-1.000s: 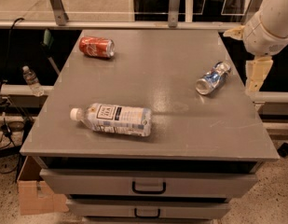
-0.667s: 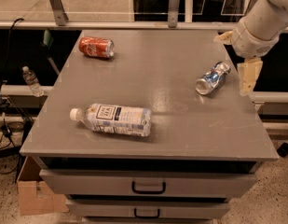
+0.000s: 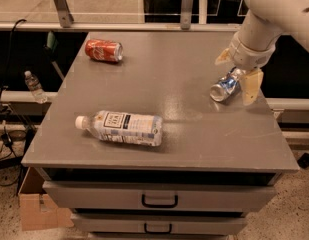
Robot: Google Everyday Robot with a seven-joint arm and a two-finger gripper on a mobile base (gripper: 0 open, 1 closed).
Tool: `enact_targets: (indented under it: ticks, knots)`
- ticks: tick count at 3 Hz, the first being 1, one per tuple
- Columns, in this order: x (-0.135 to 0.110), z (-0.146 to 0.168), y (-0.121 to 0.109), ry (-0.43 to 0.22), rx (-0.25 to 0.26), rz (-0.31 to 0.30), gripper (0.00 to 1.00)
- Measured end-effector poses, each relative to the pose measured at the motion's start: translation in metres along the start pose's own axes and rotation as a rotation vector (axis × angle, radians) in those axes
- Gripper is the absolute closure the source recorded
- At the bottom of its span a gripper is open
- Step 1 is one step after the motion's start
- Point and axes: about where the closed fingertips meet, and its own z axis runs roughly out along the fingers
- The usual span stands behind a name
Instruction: Move redbull can near coke can
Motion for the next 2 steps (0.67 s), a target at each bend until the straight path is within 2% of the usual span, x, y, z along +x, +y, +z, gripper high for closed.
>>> enact_targets:
  ticks: [2]
  knots:
    - [-0.0064,0.0174,0.0046,0.002,-0.073,-0.034,0.65]
